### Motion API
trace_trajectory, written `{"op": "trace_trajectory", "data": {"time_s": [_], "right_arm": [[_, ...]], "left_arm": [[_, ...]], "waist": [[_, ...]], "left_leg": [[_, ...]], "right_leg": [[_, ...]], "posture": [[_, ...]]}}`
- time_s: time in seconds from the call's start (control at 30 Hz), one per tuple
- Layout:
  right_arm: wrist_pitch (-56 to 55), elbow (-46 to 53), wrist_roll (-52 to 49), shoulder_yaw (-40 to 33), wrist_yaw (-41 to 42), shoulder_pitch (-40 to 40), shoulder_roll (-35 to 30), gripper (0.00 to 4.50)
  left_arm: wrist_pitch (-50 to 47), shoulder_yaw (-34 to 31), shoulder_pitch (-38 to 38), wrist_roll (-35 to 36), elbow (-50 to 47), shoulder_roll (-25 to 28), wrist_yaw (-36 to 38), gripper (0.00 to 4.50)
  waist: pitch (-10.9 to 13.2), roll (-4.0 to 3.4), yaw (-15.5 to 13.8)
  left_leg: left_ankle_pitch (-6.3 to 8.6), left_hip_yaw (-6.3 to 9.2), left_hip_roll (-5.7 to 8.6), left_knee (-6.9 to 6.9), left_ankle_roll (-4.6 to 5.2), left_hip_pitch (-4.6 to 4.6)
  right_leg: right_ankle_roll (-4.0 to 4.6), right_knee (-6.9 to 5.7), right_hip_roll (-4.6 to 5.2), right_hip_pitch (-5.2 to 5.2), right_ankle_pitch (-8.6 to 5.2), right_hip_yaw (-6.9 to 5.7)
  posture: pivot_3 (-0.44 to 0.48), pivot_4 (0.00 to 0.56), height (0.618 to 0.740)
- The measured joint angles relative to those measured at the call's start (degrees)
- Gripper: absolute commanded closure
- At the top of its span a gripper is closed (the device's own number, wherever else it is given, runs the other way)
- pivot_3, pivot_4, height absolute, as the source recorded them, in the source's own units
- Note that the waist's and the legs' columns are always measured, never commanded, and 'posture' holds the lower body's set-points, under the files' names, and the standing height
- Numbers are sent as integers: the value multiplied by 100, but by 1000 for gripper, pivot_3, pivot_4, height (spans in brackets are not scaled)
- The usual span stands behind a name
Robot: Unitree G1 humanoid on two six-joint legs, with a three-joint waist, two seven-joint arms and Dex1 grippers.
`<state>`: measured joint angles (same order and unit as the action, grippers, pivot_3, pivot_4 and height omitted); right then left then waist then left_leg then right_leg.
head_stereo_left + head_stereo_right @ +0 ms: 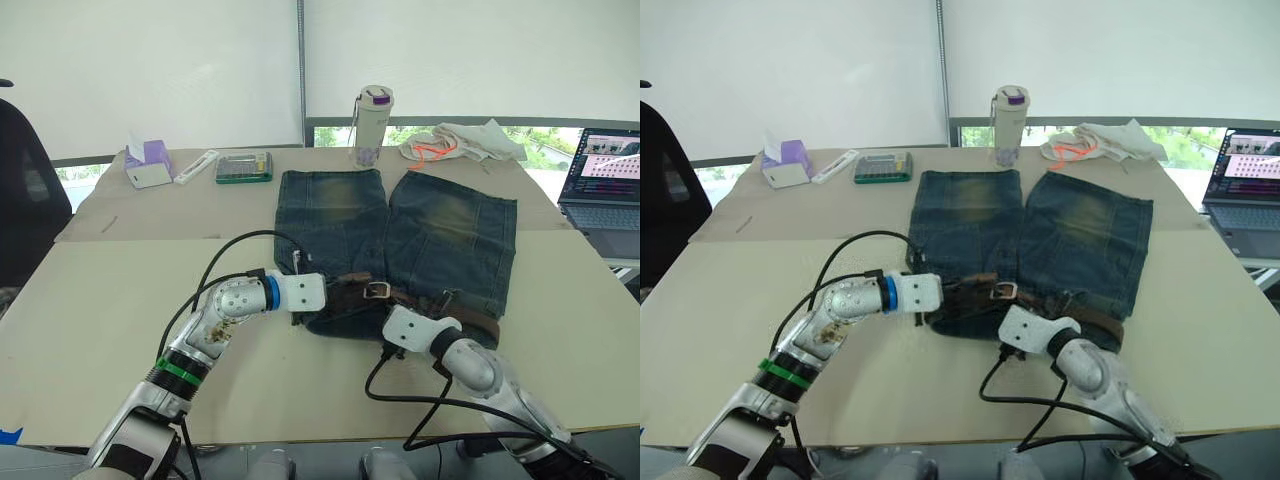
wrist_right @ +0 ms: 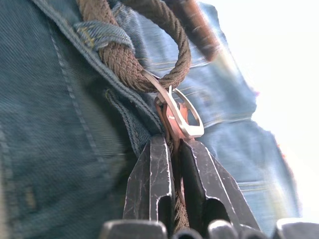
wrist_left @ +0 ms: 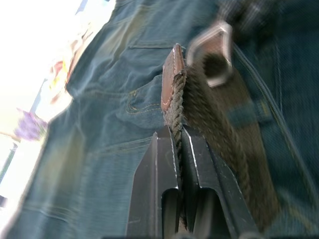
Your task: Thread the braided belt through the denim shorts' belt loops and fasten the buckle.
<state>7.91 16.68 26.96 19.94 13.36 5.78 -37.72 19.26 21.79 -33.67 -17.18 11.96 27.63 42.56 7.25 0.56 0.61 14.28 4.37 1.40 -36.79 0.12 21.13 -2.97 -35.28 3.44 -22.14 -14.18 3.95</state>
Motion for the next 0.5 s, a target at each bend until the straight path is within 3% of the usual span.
{"op": "trace_trajectory", "data": {"time_s": [0.2,0.5], "right_arm": [[-749,-420,835,-1,-471,6,-22,4485],[-1209,-607,1225,-56,-620,66,156,4485]], "left_arm": [[545,189,-216,-607,29,151,-157,4500],[872,424,-545,-1323,449,79,-607,4500]], "waist": [[0,0,8],[1,2,10]], "left_leg": [[0,-2,-1,0,0,0],[0,-2,0,0,1,0]], "right_leg": [[0,-2,0,0,0,2],[0,-7,-2,0,0,2]], "posture": [[0,150,740],[0,150,740]]}}
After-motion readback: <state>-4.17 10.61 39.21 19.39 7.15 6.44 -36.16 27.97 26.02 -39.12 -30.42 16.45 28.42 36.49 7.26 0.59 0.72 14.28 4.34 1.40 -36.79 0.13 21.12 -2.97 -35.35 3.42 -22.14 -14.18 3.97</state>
